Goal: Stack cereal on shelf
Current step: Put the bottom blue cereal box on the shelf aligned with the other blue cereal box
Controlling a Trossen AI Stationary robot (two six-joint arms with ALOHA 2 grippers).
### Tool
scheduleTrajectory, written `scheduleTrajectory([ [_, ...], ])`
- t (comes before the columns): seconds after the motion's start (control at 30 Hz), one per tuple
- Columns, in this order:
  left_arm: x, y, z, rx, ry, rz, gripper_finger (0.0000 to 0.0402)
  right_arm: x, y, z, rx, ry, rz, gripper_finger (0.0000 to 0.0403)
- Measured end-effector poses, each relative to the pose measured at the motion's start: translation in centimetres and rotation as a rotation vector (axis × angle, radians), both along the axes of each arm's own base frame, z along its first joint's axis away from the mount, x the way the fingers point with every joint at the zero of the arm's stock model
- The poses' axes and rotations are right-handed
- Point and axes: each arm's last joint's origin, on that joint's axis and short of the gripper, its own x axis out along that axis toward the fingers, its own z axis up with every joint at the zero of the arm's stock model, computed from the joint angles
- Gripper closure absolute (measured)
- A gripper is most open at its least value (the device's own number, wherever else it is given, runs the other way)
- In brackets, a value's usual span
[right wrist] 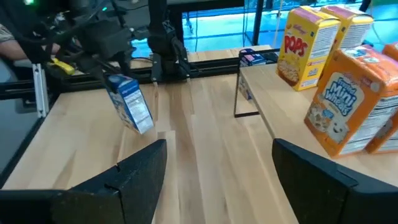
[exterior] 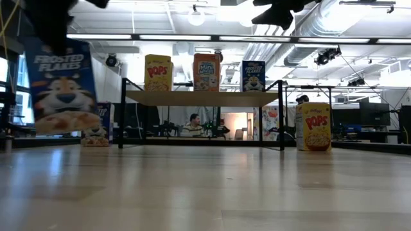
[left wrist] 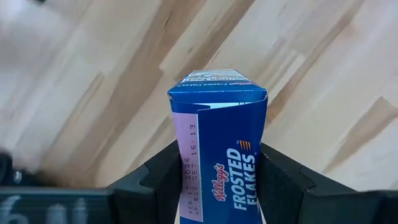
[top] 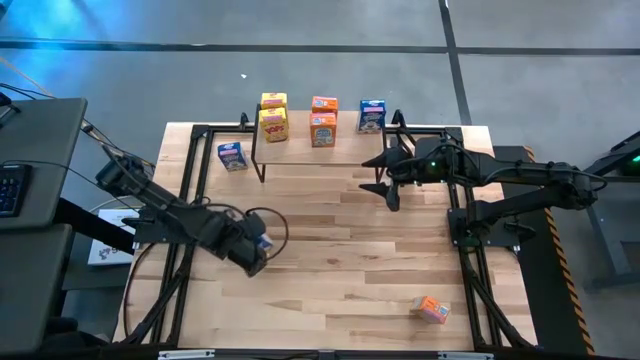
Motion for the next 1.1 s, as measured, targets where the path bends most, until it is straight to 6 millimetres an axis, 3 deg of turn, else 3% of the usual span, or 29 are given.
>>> scheduleTrajectory([
  [0.57,3.9,3.2,0.5,-0.003,-0.157,-0.276,0.0239,4.1,1.8,-2.7,0.054,0.044,0.153,0.0119],
  [1.1,6.9,5.5,1.8,0.13,-0.373,-0.499,0.0239,7.9,4.2,-4.8,0.017,-0.027,0.225,0.0119],
])
